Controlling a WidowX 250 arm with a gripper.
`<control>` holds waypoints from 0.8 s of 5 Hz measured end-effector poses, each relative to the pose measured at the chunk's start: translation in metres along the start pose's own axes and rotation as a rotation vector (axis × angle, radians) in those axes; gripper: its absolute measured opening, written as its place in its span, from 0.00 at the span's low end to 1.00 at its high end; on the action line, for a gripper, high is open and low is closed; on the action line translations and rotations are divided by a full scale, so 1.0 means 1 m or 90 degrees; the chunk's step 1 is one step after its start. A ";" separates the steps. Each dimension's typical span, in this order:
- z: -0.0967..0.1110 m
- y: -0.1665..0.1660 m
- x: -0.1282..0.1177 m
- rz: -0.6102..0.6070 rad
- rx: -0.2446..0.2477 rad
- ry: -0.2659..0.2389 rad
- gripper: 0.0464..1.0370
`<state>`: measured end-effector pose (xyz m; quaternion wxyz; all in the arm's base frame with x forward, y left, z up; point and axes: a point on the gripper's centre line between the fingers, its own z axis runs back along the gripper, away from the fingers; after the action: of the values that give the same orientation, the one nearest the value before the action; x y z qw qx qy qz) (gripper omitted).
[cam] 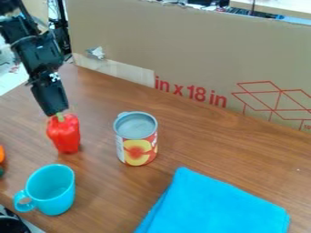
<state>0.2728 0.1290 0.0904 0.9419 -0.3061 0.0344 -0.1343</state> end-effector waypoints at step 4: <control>0.048 -0.019 -0.019 -0.054 0.272 0.044 0.97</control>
<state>0.2568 0.1469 0.1398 0.9770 -0.0962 0.0247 -0.1888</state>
